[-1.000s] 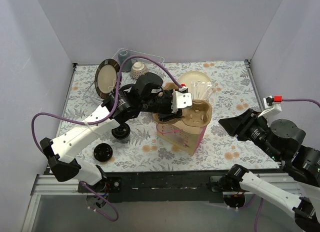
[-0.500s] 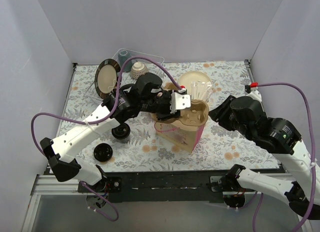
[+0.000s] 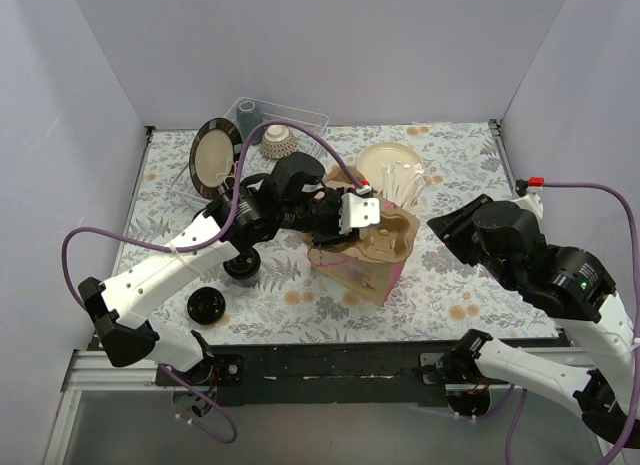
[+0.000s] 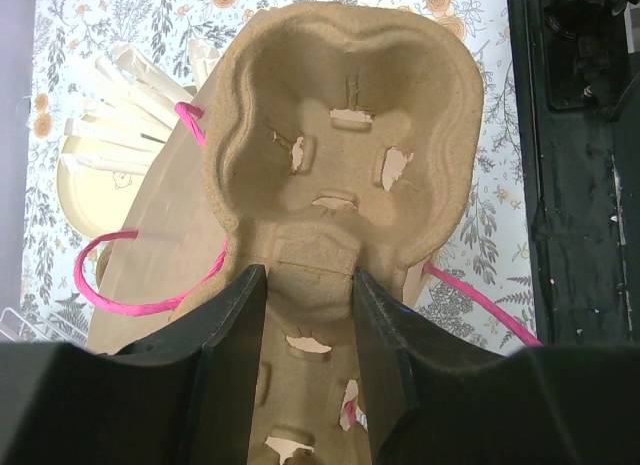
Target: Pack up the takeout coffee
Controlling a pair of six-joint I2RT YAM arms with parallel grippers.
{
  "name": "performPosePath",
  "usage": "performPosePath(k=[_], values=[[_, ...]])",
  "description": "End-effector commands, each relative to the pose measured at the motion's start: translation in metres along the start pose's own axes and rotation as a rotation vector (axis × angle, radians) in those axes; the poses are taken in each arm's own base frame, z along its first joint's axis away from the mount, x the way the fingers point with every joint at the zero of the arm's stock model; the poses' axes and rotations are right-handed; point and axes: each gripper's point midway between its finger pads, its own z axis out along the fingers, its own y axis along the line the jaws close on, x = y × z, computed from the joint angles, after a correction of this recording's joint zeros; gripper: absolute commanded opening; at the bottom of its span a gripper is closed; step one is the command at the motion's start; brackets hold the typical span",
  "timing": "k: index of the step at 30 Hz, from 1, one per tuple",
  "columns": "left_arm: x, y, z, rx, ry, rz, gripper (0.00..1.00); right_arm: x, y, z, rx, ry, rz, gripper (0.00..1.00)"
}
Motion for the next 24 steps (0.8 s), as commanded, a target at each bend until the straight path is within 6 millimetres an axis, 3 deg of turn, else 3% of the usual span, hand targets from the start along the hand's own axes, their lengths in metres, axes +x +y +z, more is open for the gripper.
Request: performPosePath(k=[1, 9, 20, 24], values=[[-0.008, 0.001, -0.008, -0.013, -0.025, 0.041, 0.0, 0.001, 0.012, 0.013, -0.014, -0.027, 0.017, 0.43], [-0.014, 0.003, -0.008, -0.009, -0.035, 0.051, 0.0, 0.004, 0.019, 0.033, 0.019, -0.042, -0.055, 0.46], [-0.025, -0.008, -0.029, 0.015, -0.069, 0.037, 0.0, -0.001, 0.038, 0.039, 0.011, -0.031, -0.16, 0.45], [-0.021, -0.013, -0.03, 0.029, -0.059, 0.035, 0.0, 0.012, 0.017, 0.044, 0.122, 0.029, -0.216, 0.45]])
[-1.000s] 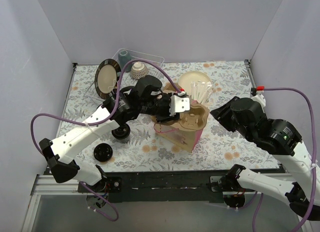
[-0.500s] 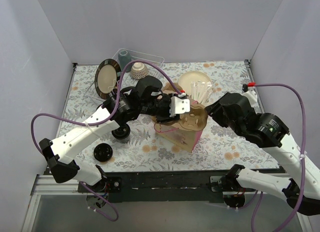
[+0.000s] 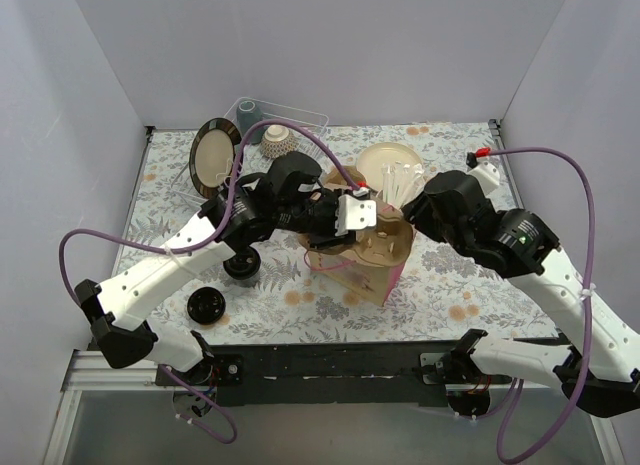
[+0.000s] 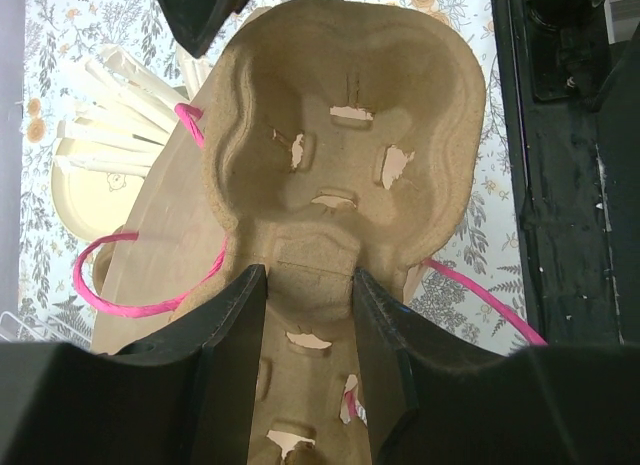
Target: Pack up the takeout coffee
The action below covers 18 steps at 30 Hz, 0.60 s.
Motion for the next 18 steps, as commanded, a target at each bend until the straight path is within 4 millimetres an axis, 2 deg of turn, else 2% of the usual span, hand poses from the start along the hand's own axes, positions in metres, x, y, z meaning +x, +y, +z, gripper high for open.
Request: performPosePath(k=[1, 5, 12, 16, 18], values=[[-0.019, -0.007, -0.026, -0.002, -0.06, 0.023, 0.0, 0.004, -0.012, -0.001, 0.072, 0.036, -0.046, 0.45], [-0.016, -0.006, -0.026, -0.008, -0.052, 0.035, 0.0, 0.006, -0.019, -0.002, 0.1, 0.045, -0.055, 0.45], [-0.015, -0.004, -0.02, 0.002, -0.045, 0.065, 0.0, -0.01, -0.012, -0.012, 0.109, 0.023, -0.098, 0.45], [-0.022, -0.004, -0.021, 0.007, -0.058, 0.07, 0.0, -0.02, -0.007, -0.017, 0.105, 0.003, -0.116, 0.45], [-0.026, -0.004, -0.025, 0.011, -0.071, 0.07, 0.0, -0.027, 0.001, -0.02, 0.068, -0.013, -0.129, 0.47]])
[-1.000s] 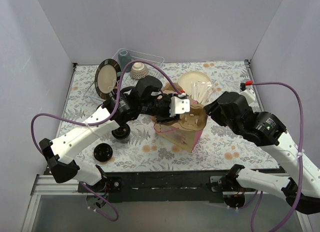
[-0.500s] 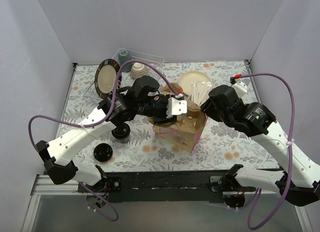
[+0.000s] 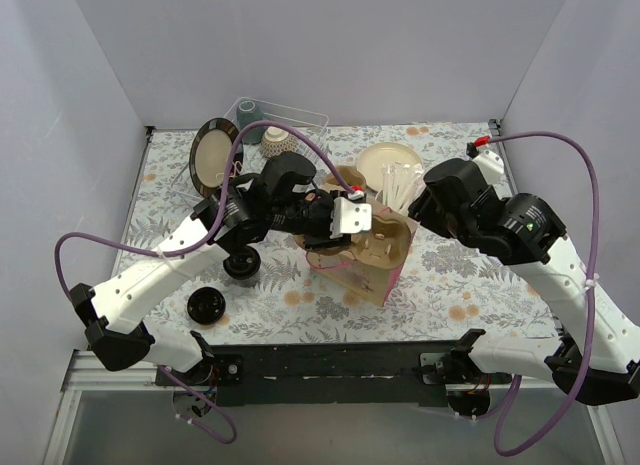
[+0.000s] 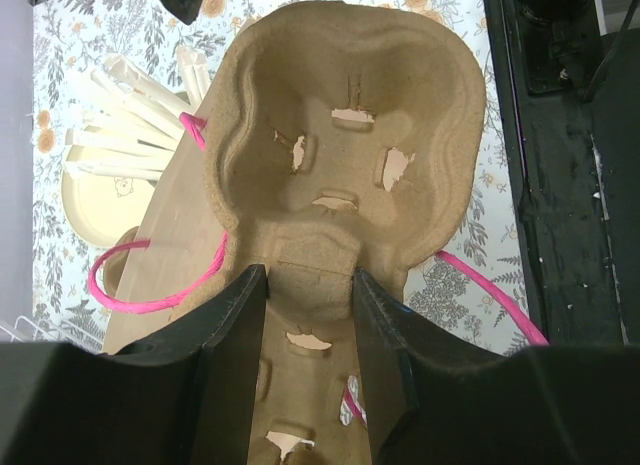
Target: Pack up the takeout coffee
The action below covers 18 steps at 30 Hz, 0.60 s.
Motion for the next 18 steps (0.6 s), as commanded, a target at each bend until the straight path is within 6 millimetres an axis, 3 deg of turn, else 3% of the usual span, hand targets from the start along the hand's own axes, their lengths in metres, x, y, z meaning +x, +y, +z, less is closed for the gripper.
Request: performPosePath(k=[1, 4, 5, 6, 7, 9, 18], values=[[-0.024, 0.0, -0.015, 0.002, -0.066, 0.035, 0.0, -0.023, 0.007, -0.012, -0.049, -0.073, -0.042, 0.46], [-0.026, -0.003, -0.018, 0.008, -0.076, 0.033, 0.0, -0.023, 0.03, -0.01, -0.174, -0.085, -0.072, 0.4], [-0.026, -0.004, -0.018, 0.011, -0.077, 0.033, 0.0, -0.007, 0.037, -0.004, -0.224, -0.032, -0.118, 0.4], [-0.024, -0.005, -0.018, 0.014, -0.074, 0.028, 0.0, -0.009, 0.053, -0.004, -0.304, -0.053, -0.147, 0.41], [-0.024, -0.008, -0.018, 0.018, -0.075, 0.028, 0.0, -0.004, 0.057, -0.005, -0.341, -0.04, -0.161, 0.41], [-0.021, -0.01, -0.017, 0.027, -0.071, 0.023, 0.0, 0.006, 0.055, 0.0, -0.346, -0.01, -0.166, 0.42], [-0.008, -0.023, -0.016, 0.057, -0.047, 0.009, 0.0, 0.008, 0.048, 0.011, -0.313, -0.002, -0.288, 0.41]])
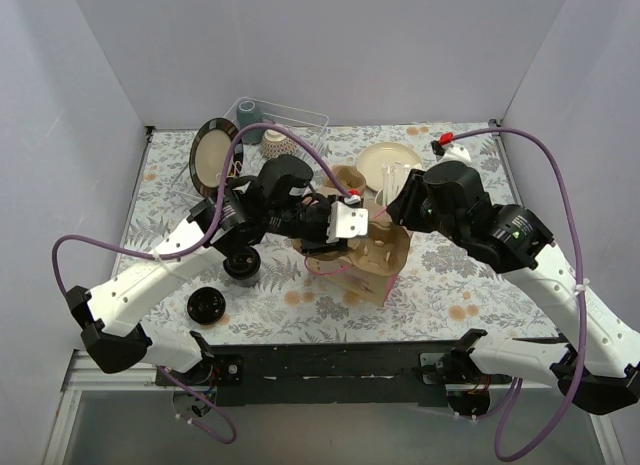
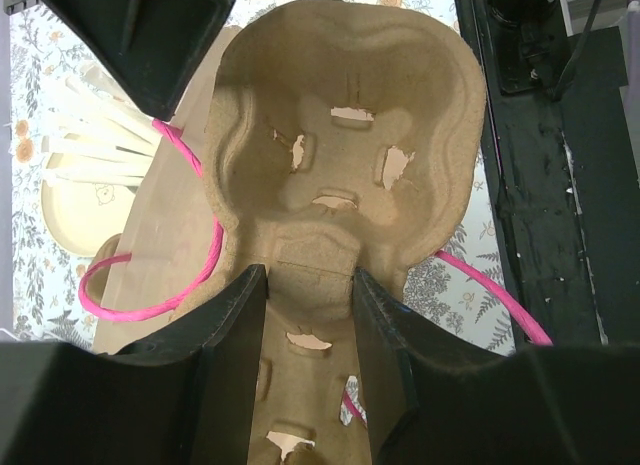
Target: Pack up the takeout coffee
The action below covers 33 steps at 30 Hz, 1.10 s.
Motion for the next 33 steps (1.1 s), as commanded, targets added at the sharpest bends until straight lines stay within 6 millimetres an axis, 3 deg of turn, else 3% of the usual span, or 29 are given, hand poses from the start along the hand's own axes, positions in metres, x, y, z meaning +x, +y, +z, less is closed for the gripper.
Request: performPosePath(k=[1, 8, 13, 18, 23, 28, 33], values=[[-0.005, -0.013, -0.012, 0.017, -0.027, 0.011, 0.0, -0.01, 0.009, 0.003, -0.048, -0.025, -0.062, 0.41], [-0.005, -0.013, -0.012, 0.014, -0.028, 0.016, 0.0, -0.008, 0.018, 0.008, -0.135, -0.036, -0.187, 0.46], [-0.006, -0.012, -0.011, 0.019, -0.031, 0.019, 0.0, 0.0, 0.025, 0.003, -0.285, -0.089, -0.417, 0.49], [-0.007, -0.012, -0.011, 0.018, -0.032, 0.021, 0.0, 0.008, 0.015, 0.002, -0.322, -0.14, -0.569, 0.53], [-0.003, -0.015, -0.011, 0.022, -0.021, 0.018, 0.0, -0.005, 0.015, 0.005, -0.309, -0.221, -0.644, 0.54], [-0.003, -0.014, -0.01, 0.021, -0.022, 0.019, 0.0, -0.008, 0.028, 0.016, -0.337, -0.221, -0.692, 0.53], [-0.004, -0.013, -0.009, 0.02, -0.023, 0.025, 0.0, -0.024, 0.04, 0.02, -0.344, -0.295, -0.678, 0.53]])
